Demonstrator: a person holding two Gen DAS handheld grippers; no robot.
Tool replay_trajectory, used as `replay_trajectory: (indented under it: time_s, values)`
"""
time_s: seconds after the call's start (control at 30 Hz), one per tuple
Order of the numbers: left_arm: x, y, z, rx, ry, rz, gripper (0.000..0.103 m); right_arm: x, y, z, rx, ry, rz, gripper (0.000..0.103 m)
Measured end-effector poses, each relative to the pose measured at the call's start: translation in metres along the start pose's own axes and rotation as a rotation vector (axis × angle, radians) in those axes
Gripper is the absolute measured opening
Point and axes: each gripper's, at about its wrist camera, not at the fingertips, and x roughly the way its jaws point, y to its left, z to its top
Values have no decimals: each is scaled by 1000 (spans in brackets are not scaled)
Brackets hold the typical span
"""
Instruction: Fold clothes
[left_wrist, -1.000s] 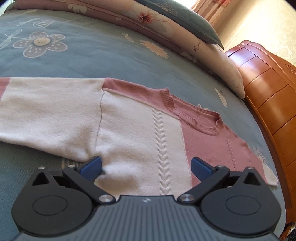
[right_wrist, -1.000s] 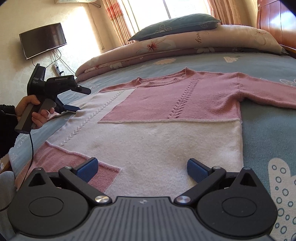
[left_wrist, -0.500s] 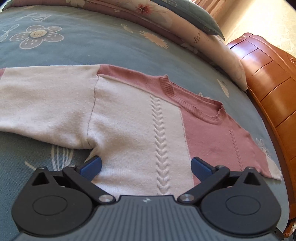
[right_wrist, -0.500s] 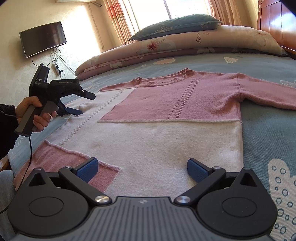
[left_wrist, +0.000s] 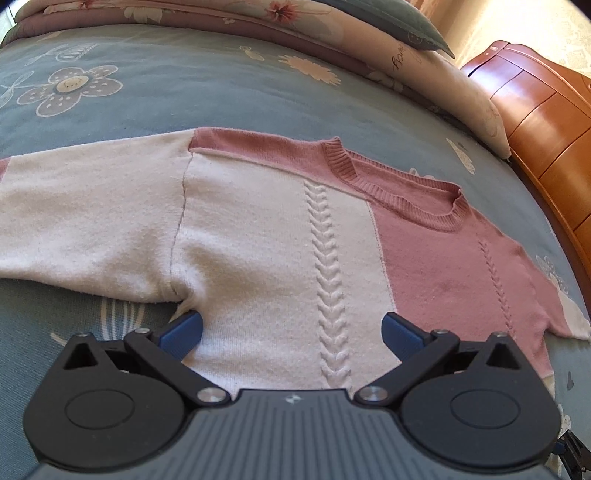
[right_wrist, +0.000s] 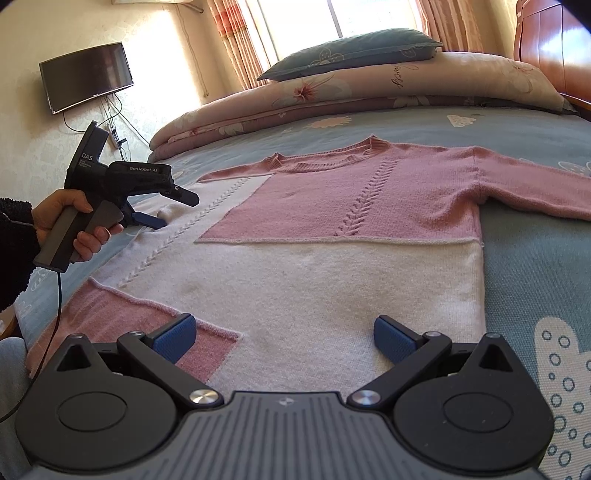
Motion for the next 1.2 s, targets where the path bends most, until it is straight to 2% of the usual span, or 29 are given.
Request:
replay_trajectory:
  time_s: [0.23, 0.47, 0.53, 0.6, 0.7, 0.8, 1.03, 1.07, 1.2]
  values:
    - [-1, 4, -2, 25, 3, -36, 102, 0, 0, 0, 1, 0, 0, 103]
    - [-1, 6, 4, -20, 13, -37, 102, 1, 1, 0, 4, -2, 1, 103]
    - [-5, 10, 9, -84, 9, -54, 102, 1, 1, 0, 5, -2, 2, 103]
    - [-16, 20, 15, -171, -27, -85, 102, 1, 1, 0, 3, -2, 1, 103]
    - [-43, 33, 24, -216, -112, -62, 101, 1, 0, 0, 8, -5, 3, 103]
    - [-72, 56, 30, -241, -172, 3, 98, 1, -1, 0, 15, -7, 6, 103]
    - [-128, 147, 12, -488, -262, 109, 85, 1, 2, 0, -2, -1, -12, 103]
    - [-134, 160, 7, -521, -270, 112, 81, 2, 3, 0, -7, 0, -17, 103]
    - [-152, 209, -12, -657, -333, 97, 81, 4, 8, -1, -30, 12, -40, 103]
